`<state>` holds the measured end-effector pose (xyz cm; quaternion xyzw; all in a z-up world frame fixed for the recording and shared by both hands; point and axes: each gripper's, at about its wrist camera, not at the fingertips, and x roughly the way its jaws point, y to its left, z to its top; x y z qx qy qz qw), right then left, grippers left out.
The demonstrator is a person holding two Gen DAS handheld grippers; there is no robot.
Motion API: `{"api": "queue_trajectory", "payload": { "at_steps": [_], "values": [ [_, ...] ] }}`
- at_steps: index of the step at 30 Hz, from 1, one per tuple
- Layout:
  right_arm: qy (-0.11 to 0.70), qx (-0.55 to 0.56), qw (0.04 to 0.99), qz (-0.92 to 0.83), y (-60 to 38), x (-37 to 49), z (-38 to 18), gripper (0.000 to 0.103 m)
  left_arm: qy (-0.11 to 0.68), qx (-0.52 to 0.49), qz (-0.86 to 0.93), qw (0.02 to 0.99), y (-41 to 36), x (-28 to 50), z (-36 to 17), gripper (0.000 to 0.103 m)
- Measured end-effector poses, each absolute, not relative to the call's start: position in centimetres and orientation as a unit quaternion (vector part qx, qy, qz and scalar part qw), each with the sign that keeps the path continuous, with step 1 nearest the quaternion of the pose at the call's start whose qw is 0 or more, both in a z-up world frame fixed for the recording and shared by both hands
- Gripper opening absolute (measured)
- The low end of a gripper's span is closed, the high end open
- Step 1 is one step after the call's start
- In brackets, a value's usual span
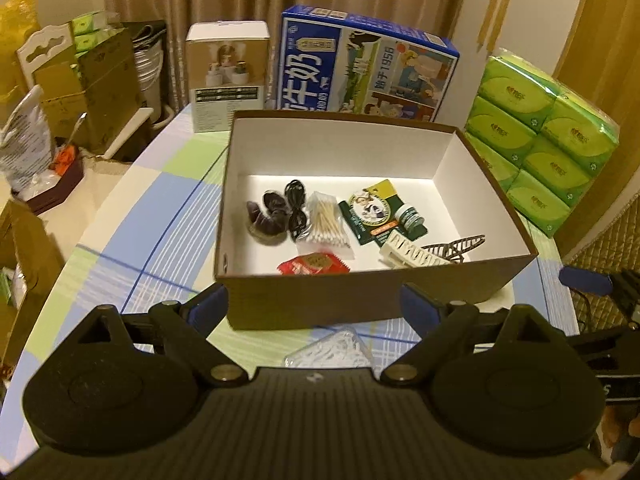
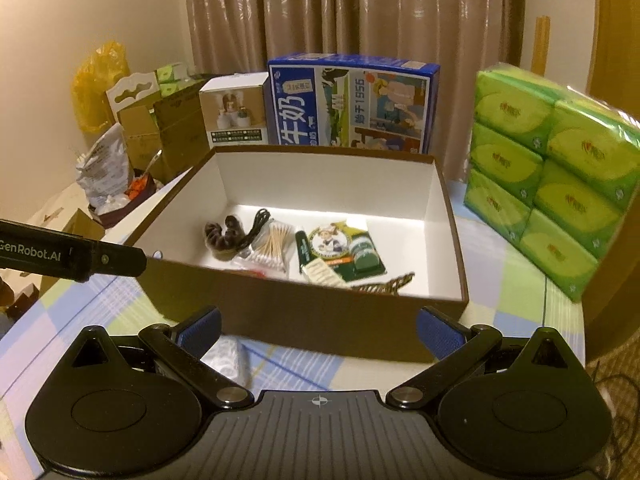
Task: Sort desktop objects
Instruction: 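Withdraw both tools from the box back toward the floss case and pill bottle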
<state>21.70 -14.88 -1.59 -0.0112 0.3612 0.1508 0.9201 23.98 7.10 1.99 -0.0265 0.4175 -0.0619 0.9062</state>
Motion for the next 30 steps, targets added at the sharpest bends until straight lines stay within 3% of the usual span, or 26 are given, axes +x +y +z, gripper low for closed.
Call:
{"api": "queue_trajectory", "payload": {
  "at_steps": [30],
  "values": [
    [0.424,-0.020,0.892,0.155,-14.0,16.9,-6.5,0.101,0.470,-0.011,-0.037,0.882,6.3,19.0,-2.4,0.091]
  ]
}}
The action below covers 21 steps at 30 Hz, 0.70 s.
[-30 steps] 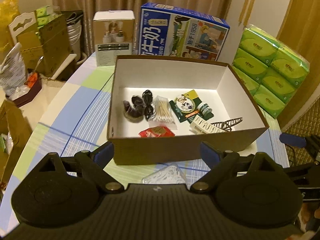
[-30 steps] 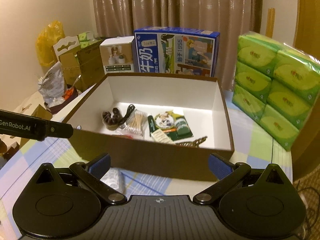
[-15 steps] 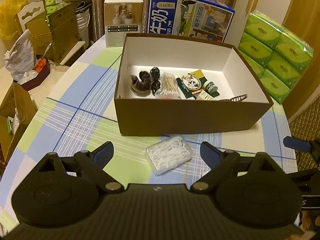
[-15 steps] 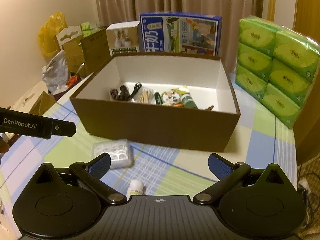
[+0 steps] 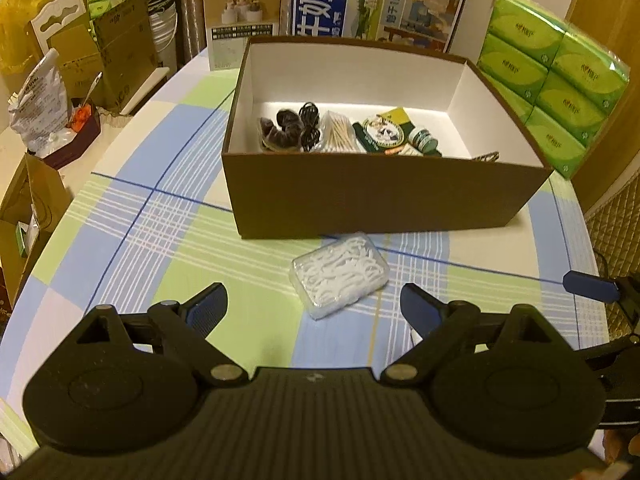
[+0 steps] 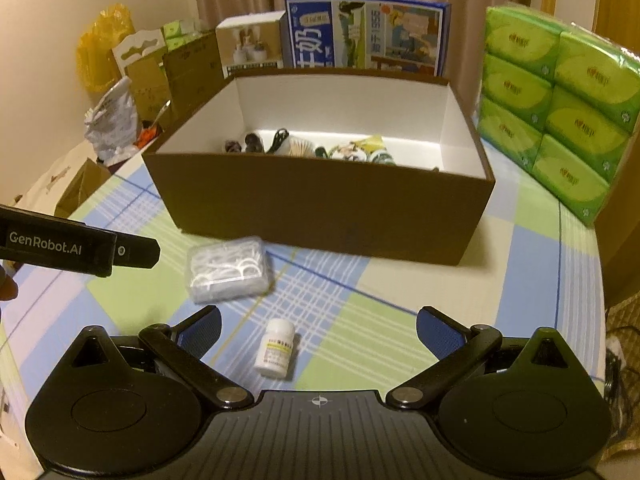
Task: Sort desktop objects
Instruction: 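Withdraw both tools from the box back toward the floss case and pill bottle, then grasp the clear floss-pick case with the left tool while the right tool grasps the white pill bottle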
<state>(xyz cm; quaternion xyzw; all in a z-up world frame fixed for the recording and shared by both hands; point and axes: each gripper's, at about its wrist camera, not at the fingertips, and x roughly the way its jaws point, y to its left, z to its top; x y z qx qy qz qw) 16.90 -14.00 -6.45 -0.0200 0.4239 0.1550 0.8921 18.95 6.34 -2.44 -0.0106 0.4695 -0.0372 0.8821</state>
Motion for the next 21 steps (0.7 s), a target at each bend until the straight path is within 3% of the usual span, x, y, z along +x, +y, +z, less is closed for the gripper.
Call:
{"api": "queue_trajectory", "payload": {
  "at_steps": [21],
  "values": [
    [0.475,-0.022,0.868,0.143,-13.5,16.9,-10.2,0.101,0.501,0.006,-0.027,0.865,6.4,19.6,-5.5,0.091]
  ]
}}
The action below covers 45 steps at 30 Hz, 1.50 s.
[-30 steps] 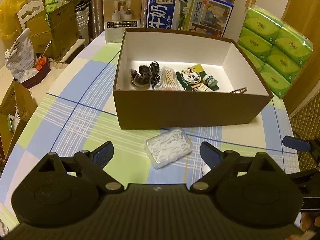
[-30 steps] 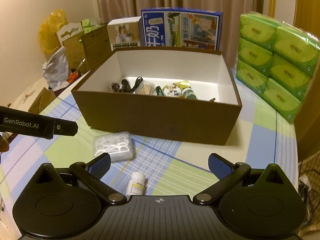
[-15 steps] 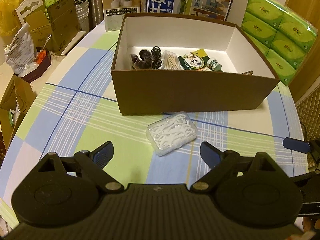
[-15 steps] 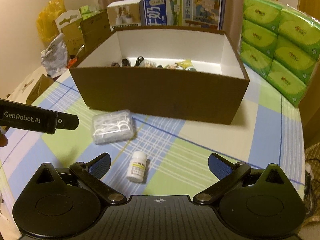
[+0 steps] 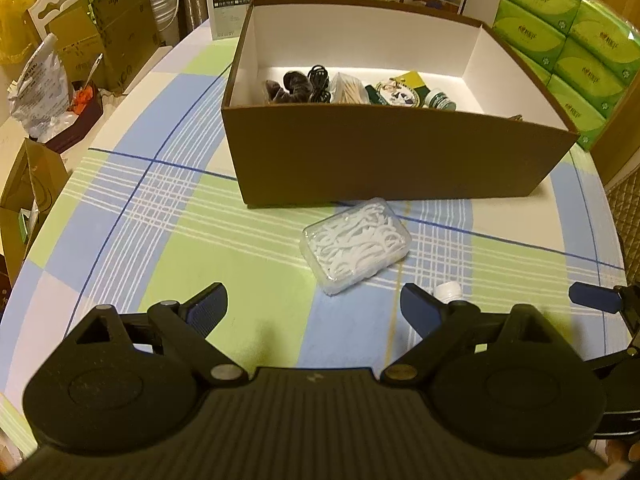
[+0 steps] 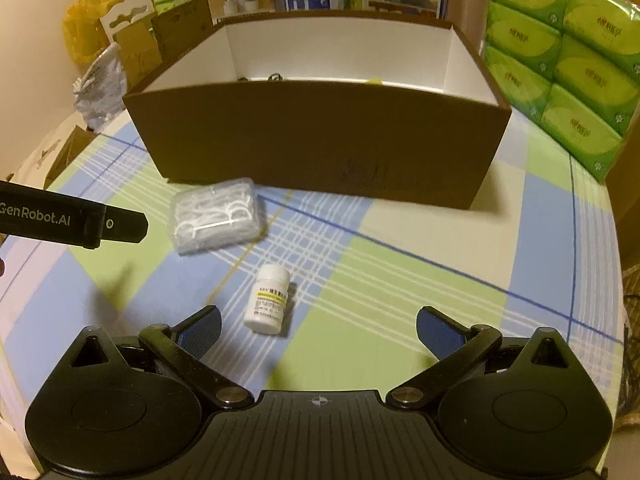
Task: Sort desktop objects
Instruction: 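Grasp the clear floss-pick case with the left tool while the right tool grasps the white pill bottle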
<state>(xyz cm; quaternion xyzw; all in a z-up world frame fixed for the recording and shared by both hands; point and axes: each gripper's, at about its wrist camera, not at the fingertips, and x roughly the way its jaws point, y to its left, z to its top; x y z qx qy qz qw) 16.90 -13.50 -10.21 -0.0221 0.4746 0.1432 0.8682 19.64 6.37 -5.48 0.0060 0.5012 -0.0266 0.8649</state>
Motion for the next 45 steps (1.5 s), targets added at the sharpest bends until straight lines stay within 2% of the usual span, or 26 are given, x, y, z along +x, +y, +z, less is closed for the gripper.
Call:
{"api": "queue_trajectory", "payload": {
  "at_steps": [21,23,26,30,33,34,45],
  "values": [
    [0.462,-0.057,0.867,0.178,-10.8,16.7,-13.6,0.101,0.533,0.013,-0.014,0.846,7.0,20.9,-8.8,0.091],
    [0.455,-0.059,0.869,0.183,-10.6,16.7,-13.8,0.095,0.535,0.013,-0.014,0.844,7.0,21.0,-9.0,0.091],
    [0.452,-0.057,0.870,0.189,-10.3,17.0,-14.2,0.074,0.538,0.014,-0.014,0.843,7.1,21.2,-9.4,0.091],
    [0.447,-0.054,0.872,0.193,-10.2,17.4,-14.5,0.053,0.540,0.014,-0.016,0.842,7.2,21.3,-9.7,0.091],
    [0.452,-0.054,0.868,0.200,-10.2,17.6,-14.8,0.029,0.539,0.014,-0.019,0.842,7.0,21.4,-9.8,0.091],
    [0.451,-0.056,0.869,0.196,-10.4,17.6,-14.8,0.024,0.539,0.013,-0.021,0.842,6.9,21.5,-9.9,0.091],
    [0.459,-0.031,0.880,0.119,-15.7,18.6,-14.8,0.024,0.528,-0.010,-0.037,0.848,5.7,22.8,-10.2,0.091]
  ]
}}
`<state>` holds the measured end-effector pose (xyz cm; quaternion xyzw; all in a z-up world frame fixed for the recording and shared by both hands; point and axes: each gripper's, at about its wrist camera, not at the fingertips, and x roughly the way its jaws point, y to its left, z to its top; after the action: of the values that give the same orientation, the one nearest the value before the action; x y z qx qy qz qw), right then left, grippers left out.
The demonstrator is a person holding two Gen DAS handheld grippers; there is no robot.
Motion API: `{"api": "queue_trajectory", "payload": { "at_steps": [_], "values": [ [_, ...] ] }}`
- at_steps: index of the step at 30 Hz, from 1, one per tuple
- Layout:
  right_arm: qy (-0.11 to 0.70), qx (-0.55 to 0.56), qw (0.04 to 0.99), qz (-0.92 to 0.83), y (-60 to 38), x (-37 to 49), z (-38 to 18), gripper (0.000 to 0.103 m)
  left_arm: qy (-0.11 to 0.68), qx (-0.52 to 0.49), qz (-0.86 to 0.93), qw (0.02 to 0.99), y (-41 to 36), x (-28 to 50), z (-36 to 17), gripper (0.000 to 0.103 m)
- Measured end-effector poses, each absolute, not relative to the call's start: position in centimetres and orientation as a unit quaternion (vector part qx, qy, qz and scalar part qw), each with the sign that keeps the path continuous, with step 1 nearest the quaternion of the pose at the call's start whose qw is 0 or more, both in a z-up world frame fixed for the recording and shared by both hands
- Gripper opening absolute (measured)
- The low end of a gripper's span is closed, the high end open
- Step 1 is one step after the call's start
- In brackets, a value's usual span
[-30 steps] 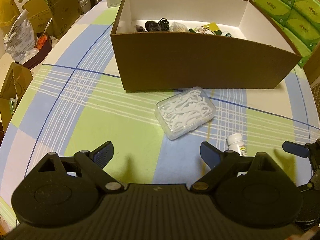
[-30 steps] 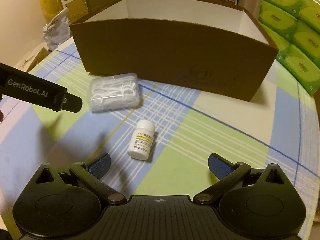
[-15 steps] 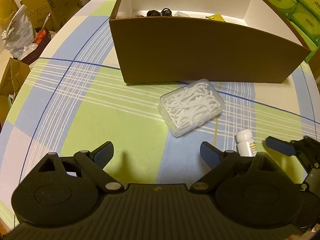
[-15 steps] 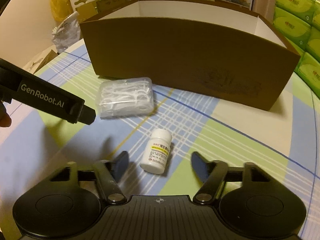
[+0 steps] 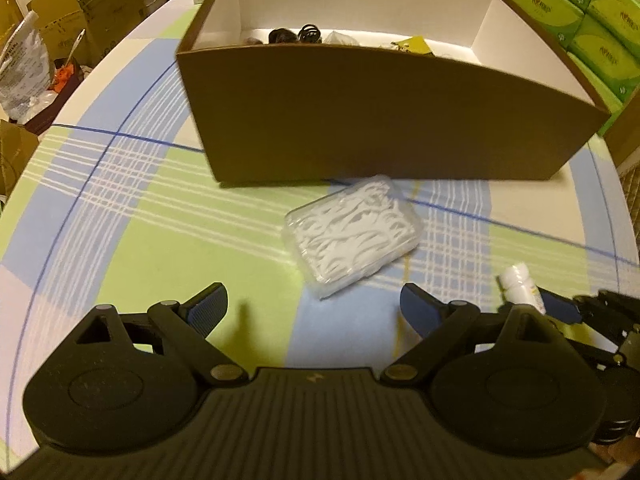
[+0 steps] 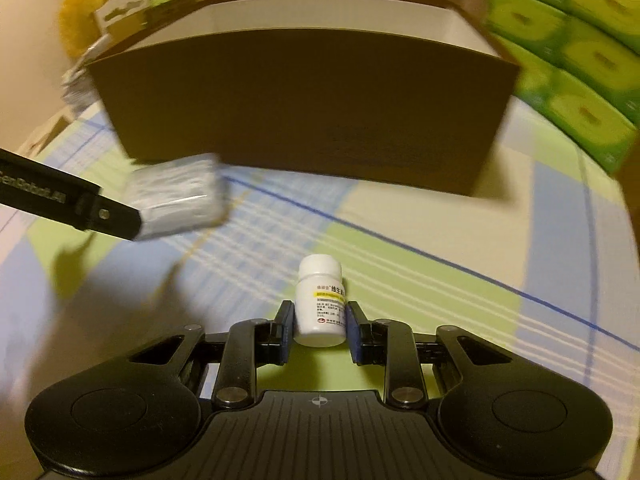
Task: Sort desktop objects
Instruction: 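Grasp the clear floss-pick case with the left tool while the right tool grasps the white pill bottle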
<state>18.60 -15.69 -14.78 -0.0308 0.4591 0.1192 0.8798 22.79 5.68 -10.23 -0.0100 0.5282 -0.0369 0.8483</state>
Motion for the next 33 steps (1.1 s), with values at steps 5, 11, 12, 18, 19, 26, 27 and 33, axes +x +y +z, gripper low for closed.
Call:
{"api": "queue_trajectory", "payload": {
  "at_steps": [5,11,12,18,19,26,27,33],
  "values": [
    [0.462,-0.011,0.883,0.080,-18.6,18.7,-14.7,0.024,0.527,-0.024,-0.035,0.849,4.2,23.9,-10.9,0.091],
    [0.461,0.001,0.886,0.057,-20.8,18.3,-14.6,0.024,0.530,-0.023,-0.013,0.848,2.5,25.2,-12.3,0.093],
    [0.460,0.002,0.886,0.057,-20.9,18.3,-14.6,0.024,0.530,-0.025,-0.009,0.848,2.4,25.4,-12.4,0.093],
    [0.458,0.001,0.887,0.058,-21.0,18.2,-14.6,0.024,0.534,-0.034,0.017,0.845,2.0,27.2,-13.4,0.094],
    [0.458,0.002,0.887,0.059,-21.0,18.2,-14.6,0.024,0.531,-0.035,0.016,0.847,2.0,27.3,-13.5,0.094],
    [0.456,-0.001,0.887,0.065,-21.2,18.1,-14.7,0.024,0.502,-0.006,-0.064,0.862,3.8,26.2,-13.7,0.088],
    [0.456,-0.004,0.887,0.066,-21.1,18.1,-14.7,0.024,0.497,0.007,-0.078,0.864,4.1,25.9,-13.7,0.088],
    [0.455,-0.011,0.888,0.067,-20.9,18.1,-14.8,0.024,0.477,0.089,-0.169,0.858,6.0,23.7,-13.6,0.088]
  ]
}}
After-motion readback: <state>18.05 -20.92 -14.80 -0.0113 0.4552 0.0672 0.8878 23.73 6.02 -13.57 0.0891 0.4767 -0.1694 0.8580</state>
